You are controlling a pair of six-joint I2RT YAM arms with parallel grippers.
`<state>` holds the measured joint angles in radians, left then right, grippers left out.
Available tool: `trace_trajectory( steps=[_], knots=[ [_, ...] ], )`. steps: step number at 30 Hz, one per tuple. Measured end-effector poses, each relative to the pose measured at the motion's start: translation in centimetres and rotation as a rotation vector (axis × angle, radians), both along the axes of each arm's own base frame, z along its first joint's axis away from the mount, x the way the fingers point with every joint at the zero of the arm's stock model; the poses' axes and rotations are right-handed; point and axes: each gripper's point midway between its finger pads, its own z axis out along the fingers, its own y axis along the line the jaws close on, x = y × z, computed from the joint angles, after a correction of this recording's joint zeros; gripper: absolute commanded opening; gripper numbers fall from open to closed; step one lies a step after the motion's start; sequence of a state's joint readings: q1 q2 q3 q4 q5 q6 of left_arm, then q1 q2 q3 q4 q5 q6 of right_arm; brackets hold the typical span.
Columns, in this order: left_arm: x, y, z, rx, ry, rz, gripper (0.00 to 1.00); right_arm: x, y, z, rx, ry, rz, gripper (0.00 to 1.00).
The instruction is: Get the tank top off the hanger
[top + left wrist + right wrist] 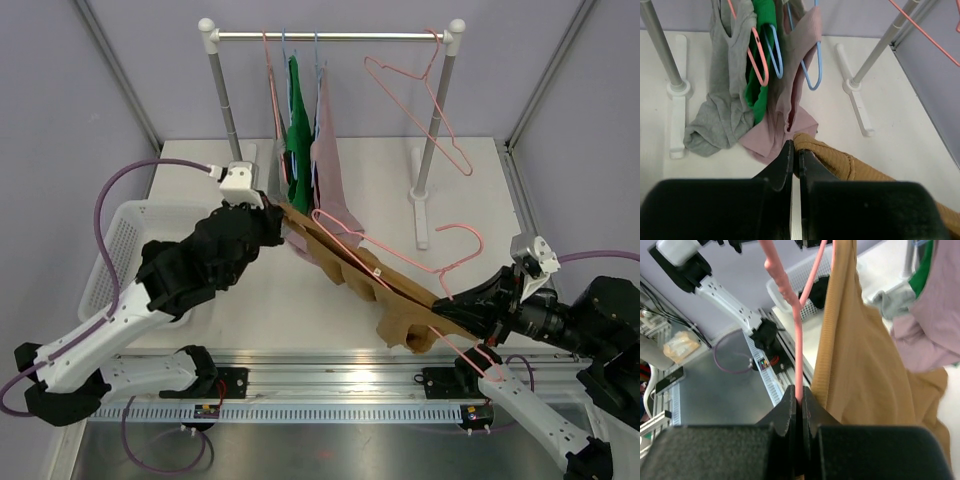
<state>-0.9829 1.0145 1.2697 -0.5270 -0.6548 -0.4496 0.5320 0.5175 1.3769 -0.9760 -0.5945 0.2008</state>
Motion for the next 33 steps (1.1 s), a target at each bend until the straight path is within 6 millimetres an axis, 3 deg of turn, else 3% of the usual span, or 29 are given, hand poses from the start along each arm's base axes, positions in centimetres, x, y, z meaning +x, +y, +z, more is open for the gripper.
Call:
trace_trajectory(
  steps=[3, 5, 10, 13, 17, 23, 26, 27, 28, 31, 32, 33],
  knots=[
    [-1.4, 0.3, -1.1, -0.018, 0.018, -0.074, 0.00, 0.9, 1.2, -0.2, 0.053, -0.041, 0.036, 0.00],
    [-2.8, 0.2, -2.9, -0.023, 0.035, -0.154, 0.00, 1.9, 2.3, -0.6, 0.104, -0.057, 0.051, 0.00],
    [-6.3, -0.8, -7.9, -0.021, 0.089, -0.367, 0.00, 7.2, 5.9, -0.1, 0.284, -0.106, 0.063, 0.00],
    [-7.9, -1.7, -10.3, -0.010, 0.139, -0.468, 0.00, 10.8, 7.5, 2.4, 0.375, -0.177, 0.036, 0.00],
    [-9.5, -2.6, -13.0, 0.015, 0.211, -0.556, 0.00, 14.0, 7.9, 5.8, 0.486, -0.309, -0.030, 0.00],
    [-10.2, -2.6, -15.4, 0.077, 0.293, -0.543, 0.01, 15.2, 5.6, 8.6, 0.475, -0.337, -0.199, 0.00],
    [-10.0, -1.9, -16.1, 0.128, 0.339, -0.484, 0.19, 15.1, 3.5, 10.8, 0.428, -0.302, -0.316, 0.00],
    [-9.8, -1.8, -16.1, 0.139, 0.350, -0.465, 0.37, 15.1, 2.8, 11.2, 0.404, -0.283, -0.354, 0.00],
    [-9.8, -1.7, -15.9, 0.153, 0.353, -0.457, 0.49, 15.0, 2.1, 11.6, 0.384, -0.268, -0.387, 0.00],
    [-9.9, -1.6, -14.7, 0.153, 0.352, -0.430, 0.71, 15.1, 0.5, 11.4, 0.312, -0.207, -0.476, 0.00],
    [-9.9, -1.5, -14.2, 0.151, 0.349, -0.421, 0.98, 15.4, 0.2, 10.9, 0.284, -0.183, -0.503, 0.00],
    [-10.0, -1.2, -13.6, 0.154, 0.345, -0.410, 0.99, 15.9, 0.0, 10.2, 0.250, -0.154, -0.531, 0.00]
  ],
)
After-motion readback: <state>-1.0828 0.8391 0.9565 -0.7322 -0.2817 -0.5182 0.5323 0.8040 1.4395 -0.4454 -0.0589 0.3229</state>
